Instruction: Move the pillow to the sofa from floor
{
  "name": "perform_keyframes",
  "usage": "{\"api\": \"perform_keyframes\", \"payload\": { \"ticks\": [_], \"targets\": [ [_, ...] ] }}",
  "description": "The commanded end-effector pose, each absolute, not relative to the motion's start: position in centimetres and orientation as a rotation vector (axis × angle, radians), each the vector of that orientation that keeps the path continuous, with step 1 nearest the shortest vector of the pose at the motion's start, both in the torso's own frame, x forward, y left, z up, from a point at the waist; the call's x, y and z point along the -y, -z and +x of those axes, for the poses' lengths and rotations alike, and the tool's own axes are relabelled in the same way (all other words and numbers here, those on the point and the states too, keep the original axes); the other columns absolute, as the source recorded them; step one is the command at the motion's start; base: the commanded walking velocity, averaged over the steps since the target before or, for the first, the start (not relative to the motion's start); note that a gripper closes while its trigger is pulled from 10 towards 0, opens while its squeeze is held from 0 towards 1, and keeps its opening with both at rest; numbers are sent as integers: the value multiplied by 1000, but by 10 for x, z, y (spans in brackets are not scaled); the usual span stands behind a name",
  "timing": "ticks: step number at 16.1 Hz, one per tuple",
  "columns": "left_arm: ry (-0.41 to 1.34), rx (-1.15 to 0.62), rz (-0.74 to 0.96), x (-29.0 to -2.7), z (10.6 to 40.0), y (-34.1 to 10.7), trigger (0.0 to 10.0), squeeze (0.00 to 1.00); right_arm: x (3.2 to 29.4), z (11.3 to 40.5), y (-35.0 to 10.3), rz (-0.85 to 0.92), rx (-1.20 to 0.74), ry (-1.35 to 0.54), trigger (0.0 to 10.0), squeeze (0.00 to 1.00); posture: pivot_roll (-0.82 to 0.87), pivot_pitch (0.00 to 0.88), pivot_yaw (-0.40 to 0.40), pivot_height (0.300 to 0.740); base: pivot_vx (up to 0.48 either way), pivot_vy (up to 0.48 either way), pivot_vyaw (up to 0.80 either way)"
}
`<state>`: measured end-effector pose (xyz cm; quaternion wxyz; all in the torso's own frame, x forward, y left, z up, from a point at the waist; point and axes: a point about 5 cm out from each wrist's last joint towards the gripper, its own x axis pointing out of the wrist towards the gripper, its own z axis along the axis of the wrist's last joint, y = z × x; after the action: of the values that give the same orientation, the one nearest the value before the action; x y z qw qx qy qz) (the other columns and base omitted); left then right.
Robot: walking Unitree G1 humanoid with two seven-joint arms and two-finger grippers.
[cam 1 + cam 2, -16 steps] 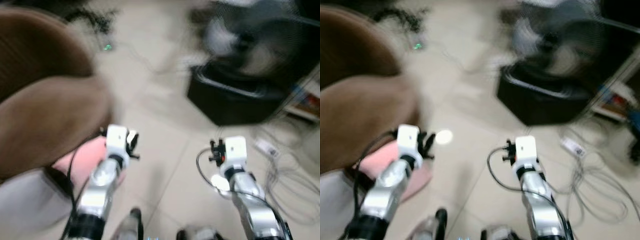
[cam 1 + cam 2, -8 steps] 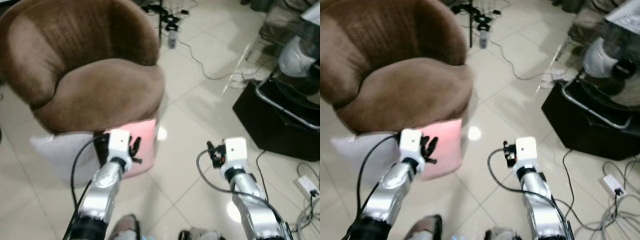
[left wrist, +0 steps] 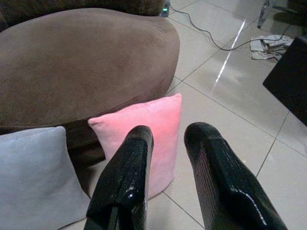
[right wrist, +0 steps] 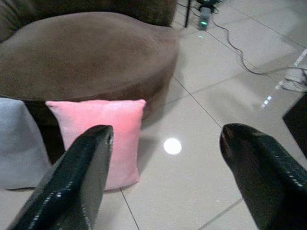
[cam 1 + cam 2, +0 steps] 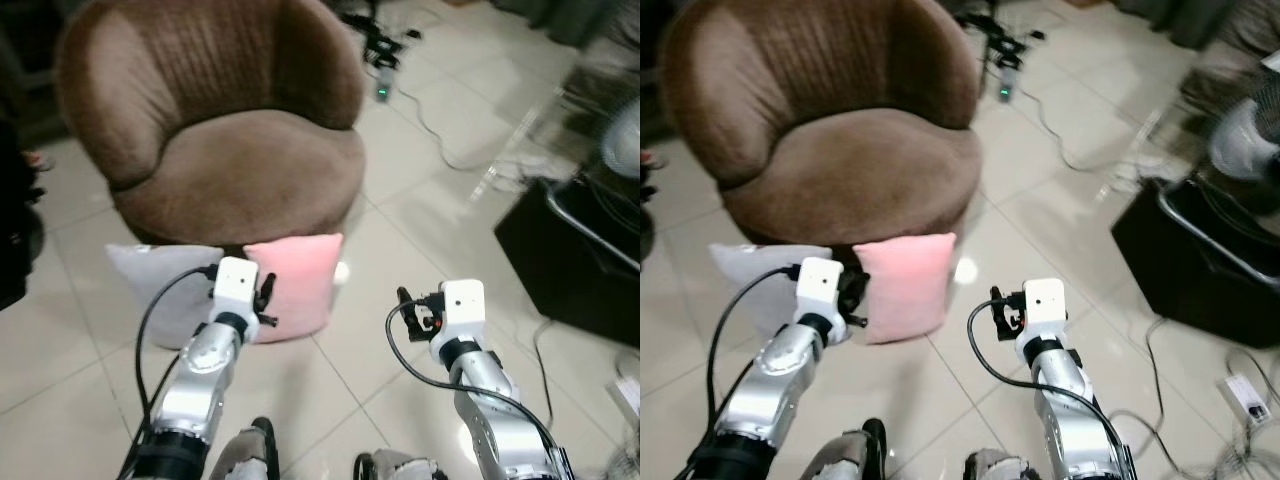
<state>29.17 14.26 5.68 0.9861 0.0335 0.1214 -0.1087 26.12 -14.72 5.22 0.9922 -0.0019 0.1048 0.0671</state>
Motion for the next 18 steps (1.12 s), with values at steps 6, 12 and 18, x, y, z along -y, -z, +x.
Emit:
{"api": "perform_keyframes", "payload": {
  "ticks": [6,12,18],
  "targets": [
    [215,-223,57,-139,289,-58,10000,0,150,258,-47,0,-240,-141,10000,576,-91,191,-84,740,292,0,0],
    [204,-226,69,-140,290,-59,10000,0,150,259,-47,-1,-240,-140,10000,580,-90,189,-81,740,469,0,0],
    [187,-247,95,-142,292,-58,10000,0,143,260,-48,-8,-229,-171,10000,537,-82,186,-79,740,472,0,0]
  ]
}}
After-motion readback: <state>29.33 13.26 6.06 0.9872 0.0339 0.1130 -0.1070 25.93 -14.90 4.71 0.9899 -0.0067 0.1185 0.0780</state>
